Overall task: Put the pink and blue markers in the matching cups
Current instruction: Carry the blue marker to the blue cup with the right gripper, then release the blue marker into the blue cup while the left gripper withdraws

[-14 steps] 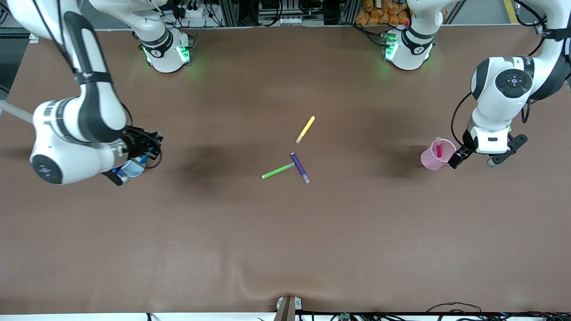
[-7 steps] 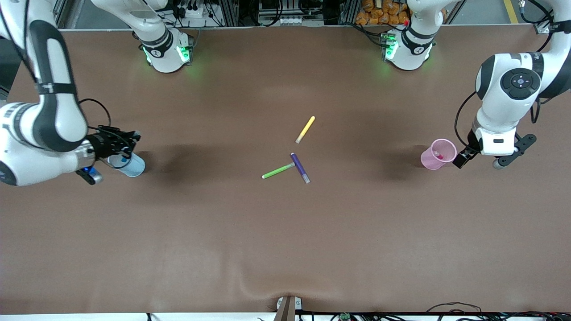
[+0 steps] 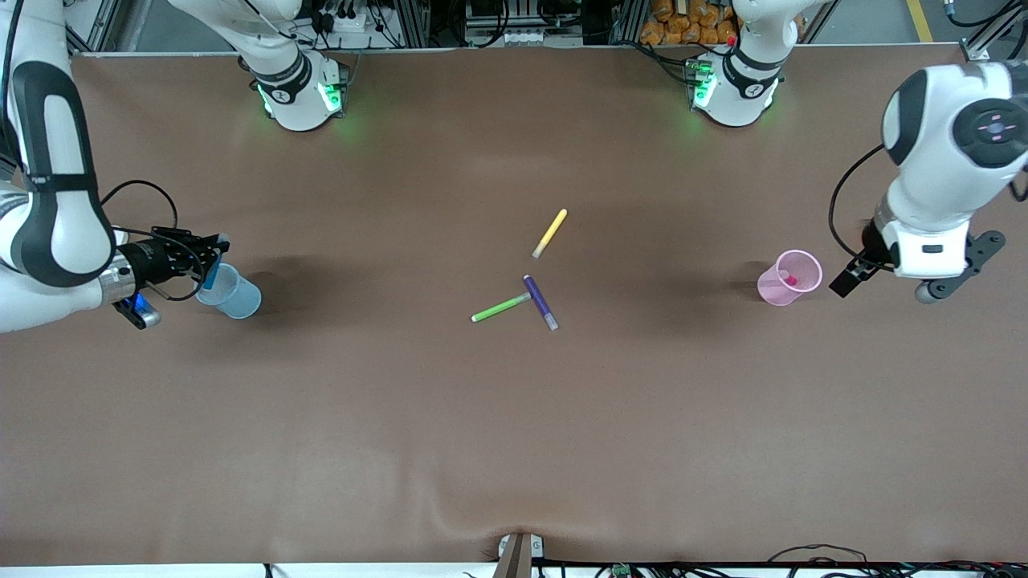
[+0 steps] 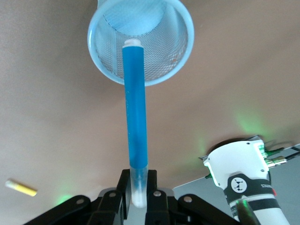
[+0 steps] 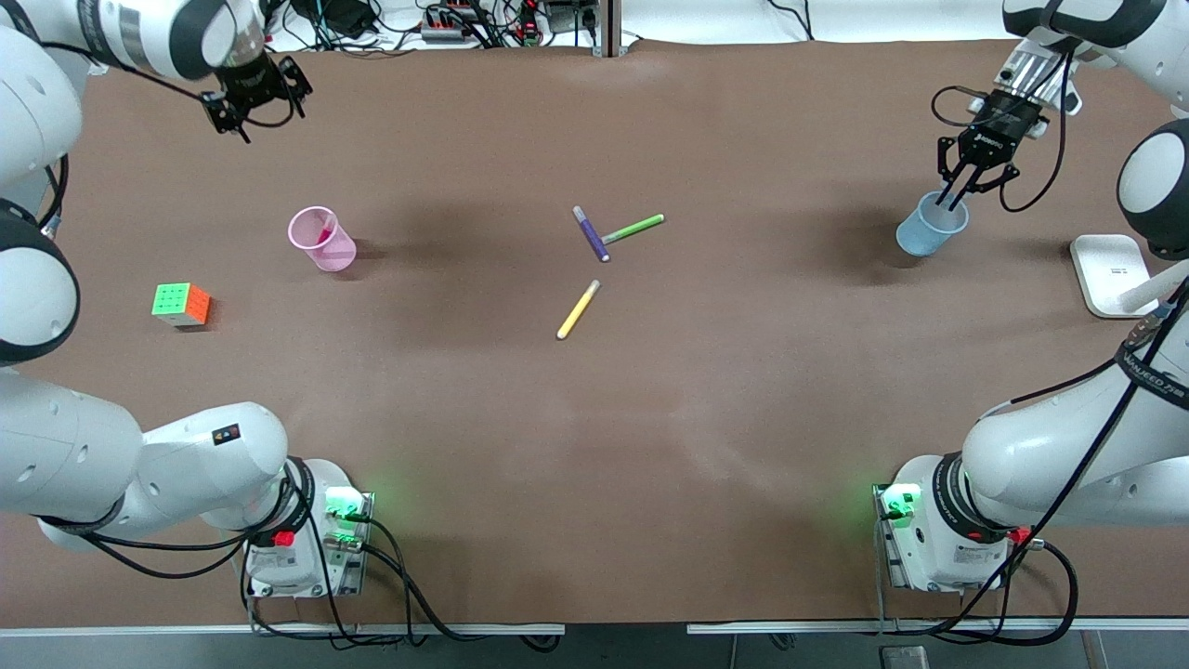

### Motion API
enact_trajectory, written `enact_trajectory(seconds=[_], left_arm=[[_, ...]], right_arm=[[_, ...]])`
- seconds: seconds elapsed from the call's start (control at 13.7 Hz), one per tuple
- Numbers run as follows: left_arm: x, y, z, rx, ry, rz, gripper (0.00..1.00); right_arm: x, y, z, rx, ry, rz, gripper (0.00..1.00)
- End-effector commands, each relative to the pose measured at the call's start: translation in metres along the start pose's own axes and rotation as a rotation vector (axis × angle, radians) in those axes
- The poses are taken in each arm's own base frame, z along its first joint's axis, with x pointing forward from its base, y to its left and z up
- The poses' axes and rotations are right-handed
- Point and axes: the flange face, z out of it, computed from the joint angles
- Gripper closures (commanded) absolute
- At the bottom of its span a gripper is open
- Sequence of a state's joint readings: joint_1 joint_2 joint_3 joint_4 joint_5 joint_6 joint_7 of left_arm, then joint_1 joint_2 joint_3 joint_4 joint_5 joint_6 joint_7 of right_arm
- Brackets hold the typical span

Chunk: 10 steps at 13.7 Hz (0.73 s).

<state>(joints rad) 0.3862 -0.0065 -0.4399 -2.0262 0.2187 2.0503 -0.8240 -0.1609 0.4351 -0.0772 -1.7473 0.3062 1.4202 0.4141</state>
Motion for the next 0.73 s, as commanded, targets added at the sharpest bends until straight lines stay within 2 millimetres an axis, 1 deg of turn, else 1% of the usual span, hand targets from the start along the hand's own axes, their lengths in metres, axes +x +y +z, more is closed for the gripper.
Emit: enact_trajectory(seconds=[0.0, 0.15, 0.29, 0.36, 0.44, 0.51, 0.66], left_arm=[[0.01, -0.003, -0.03, -0.017, -0.053, 0.03, 0.0], [0.014, -0.007, -0.045, -0.003, -0.066, 0.061, 0.0], [0.016, -0.008, -0.058, 0.002, -0.073, 0.079, 0.0], [0.017, -0.009, -0.064, 0.005, -0.075, 0.087, 0.0], [0.018, -0.01, -0.07, 0.008, -0.078, 0.1, 0.0], [0.02, -0.011, -0.076, 0.008, -0.078, 0.119, 0.0], [0.02, -0.013, -0.089, -0.012, -0.106, 0.116, 0.0]], right_arm=[[0.024, 0.015, 0.011, 0.067, -0.069, -0.03, 1.0], [0.027, 0.011, 0.016, 0.079, -0.084, -0.031, 1.0], [0.034, 0.012, 0.018, 0.084, -0.084, -0.024, 1.0], [0.04, 0.012, 0.023, 0.08, -0.093, -0.02, 0.66], [0.042, 0.011, 0.024, 0.079, -0.094, -0.018, 0.22], [0.04, 0.007, 0.022, 0.074, -0.092, -0.013, 0.0], [0.034, 0.0, 0.007, 0.065, -0.07, -0.028, 0.0]])
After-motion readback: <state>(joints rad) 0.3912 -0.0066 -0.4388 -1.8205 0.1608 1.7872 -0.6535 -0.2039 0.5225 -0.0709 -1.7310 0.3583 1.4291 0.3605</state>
